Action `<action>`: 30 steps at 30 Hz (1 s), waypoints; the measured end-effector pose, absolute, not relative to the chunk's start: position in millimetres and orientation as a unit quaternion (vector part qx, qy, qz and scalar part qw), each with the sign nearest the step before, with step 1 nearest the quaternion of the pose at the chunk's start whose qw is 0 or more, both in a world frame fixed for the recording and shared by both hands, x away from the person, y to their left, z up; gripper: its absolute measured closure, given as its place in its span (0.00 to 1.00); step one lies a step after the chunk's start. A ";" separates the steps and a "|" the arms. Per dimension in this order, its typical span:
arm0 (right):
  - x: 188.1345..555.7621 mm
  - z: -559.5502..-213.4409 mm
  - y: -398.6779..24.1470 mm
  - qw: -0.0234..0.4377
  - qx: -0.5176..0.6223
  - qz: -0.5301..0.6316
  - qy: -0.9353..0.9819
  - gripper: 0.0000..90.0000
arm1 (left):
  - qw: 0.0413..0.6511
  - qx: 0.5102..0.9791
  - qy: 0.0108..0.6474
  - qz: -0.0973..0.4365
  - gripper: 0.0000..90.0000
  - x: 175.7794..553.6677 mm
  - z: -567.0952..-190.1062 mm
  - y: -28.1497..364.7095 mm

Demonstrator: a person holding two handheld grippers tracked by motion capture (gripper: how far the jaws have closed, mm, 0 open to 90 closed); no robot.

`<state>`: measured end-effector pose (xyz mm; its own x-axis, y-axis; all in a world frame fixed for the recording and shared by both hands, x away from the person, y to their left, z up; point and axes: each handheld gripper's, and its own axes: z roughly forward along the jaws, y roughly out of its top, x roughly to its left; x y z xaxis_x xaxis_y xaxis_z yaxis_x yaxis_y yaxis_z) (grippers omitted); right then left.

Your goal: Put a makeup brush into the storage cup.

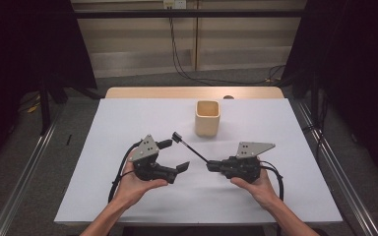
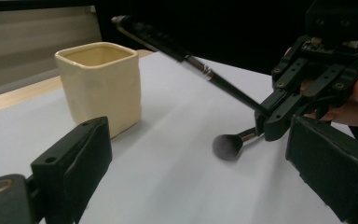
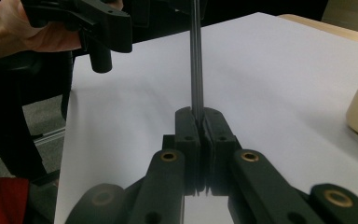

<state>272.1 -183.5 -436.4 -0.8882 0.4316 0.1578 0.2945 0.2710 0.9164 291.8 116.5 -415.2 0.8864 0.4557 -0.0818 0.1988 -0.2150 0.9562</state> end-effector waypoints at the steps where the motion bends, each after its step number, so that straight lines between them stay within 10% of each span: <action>1: 272.0 -436.4 -183.2 0.060 0.227 0.560 0.795 0.96 | 0.593 0.770 0.210 0.111 0.11 291.5 -415.4 115.1; 30: 271.7 -443.4 -175.5 0.051 0.218 0.553 0.802 0.96 | 0.631 0.736 0.241 0.049 0.70 296.9 -417.5 107.5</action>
<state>271.7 -175.5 -443.4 -0.8993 0.4072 0.1596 0.2938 0.2922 0.9101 296.9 107.5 -417.5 0.8795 0.4156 -0.2316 0.2927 -0.0890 0.9520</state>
